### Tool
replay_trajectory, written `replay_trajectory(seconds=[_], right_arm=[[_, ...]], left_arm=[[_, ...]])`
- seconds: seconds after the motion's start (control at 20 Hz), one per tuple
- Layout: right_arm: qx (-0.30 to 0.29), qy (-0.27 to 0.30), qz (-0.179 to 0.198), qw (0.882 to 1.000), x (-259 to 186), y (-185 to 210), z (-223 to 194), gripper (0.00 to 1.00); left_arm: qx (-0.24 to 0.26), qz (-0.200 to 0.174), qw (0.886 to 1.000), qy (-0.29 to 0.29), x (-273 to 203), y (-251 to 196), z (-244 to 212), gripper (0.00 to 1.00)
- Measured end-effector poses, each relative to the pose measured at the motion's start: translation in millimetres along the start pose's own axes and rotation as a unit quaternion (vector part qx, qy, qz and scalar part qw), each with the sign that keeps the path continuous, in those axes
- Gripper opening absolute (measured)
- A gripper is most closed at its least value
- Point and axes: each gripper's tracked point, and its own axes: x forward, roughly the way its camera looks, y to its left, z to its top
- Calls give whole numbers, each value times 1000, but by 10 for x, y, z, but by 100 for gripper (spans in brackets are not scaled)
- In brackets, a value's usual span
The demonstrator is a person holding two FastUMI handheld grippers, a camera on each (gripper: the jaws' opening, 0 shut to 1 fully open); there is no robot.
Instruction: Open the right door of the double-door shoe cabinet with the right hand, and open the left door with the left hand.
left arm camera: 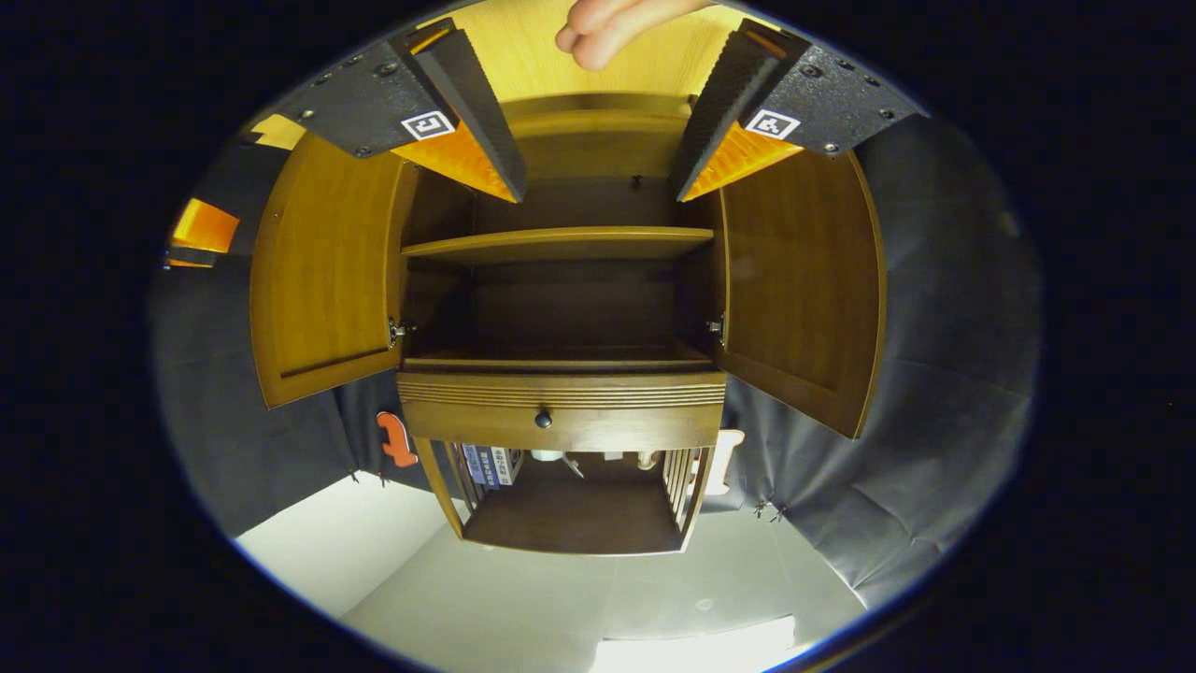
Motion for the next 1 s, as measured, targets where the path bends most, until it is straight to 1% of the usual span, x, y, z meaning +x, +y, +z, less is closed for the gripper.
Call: replay_trajectory(seconds=[0.05,0.2,0.35,0.5,0.55,0.6,0.65,0.7,0.9,0.95,1.0], right_arm=[[-5,1,2,1000,-7,16,8,98],[-17,-1,12,1000,-59,98,17,98],[-21,-4,11,1000,-140,109,-9,97],[-17,-11,5,1000,-198,88,-3,97],[-22,-13,5,1000,-200,107,-1,99],[-27,-12,5,1000,-212,112,-21,98],[-29,-11,4,1000,-218,119,-33,97],[-30,-10,5,999,-225,121,-56,99],[-29,-7,6,1000,-257,119,-103,99],[-27,-8,5,1000,-260,103,-107,99],[-22,-13,5,1000,-254,101,-100,99]], left_arm=[[-3,-1,1000,0,5,-55,-6,95],[-18,2,1000,-2,23,-171,9,95],[-30,0,1000,3,27,-291,-11,95],[-25,1,1000,1,9,-371,-21,94],[-24,-1,1000,3,-3,-421,-47,97],[-23,-3,1000,5,-15,-463,-63,97],[-20,-7,1000,6,-27,-506,-69,97],[-16,-10,1000,6,-39,-535,-72,95],[-6,-15,1000,-5,-92,-566,-44,94],[-6,-15,1000,-6,-99,-558,-40,97],[-5,-15,1000,-8,-115,-550,-36,97]])
